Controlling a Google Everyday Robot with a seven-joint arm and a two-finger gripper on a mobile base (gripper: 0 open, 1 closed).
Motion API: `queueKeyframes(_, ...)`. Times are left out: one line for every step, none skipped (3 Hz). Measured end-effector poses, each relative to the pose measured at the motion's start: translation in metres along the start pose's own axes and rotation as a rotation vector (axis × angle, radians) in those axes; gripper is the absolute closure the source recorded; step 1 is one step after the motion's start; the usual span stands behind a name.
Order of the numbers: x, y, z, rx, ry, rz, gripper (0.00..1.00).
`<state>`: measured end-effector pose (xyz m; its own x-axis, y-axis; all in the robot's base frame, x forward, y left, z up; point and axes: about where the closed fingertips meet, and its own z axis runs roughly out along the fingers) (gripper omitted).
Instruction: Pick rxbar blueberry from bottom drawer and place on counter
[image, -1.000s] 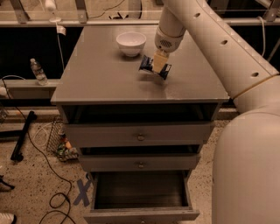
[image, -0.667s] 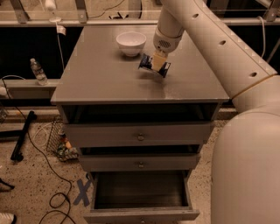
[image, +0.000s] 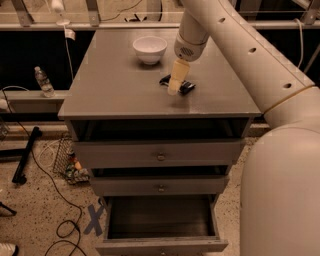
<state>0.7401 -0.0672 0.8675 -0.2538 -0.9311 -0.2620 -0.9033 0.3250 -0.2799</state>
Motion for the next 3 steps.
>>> queueKeyframes(0.011, -0.008, -0.009, 0.018, 0.0, 0.026, 0.0)
queueKeyframes(0.043, -0.023, -0.028, 0.043, 0.028, 0.095, 0.0)
queueKeyframes(0.109, -0.048, -0.058, 0.088, -0.012, 0.274, 0.0)
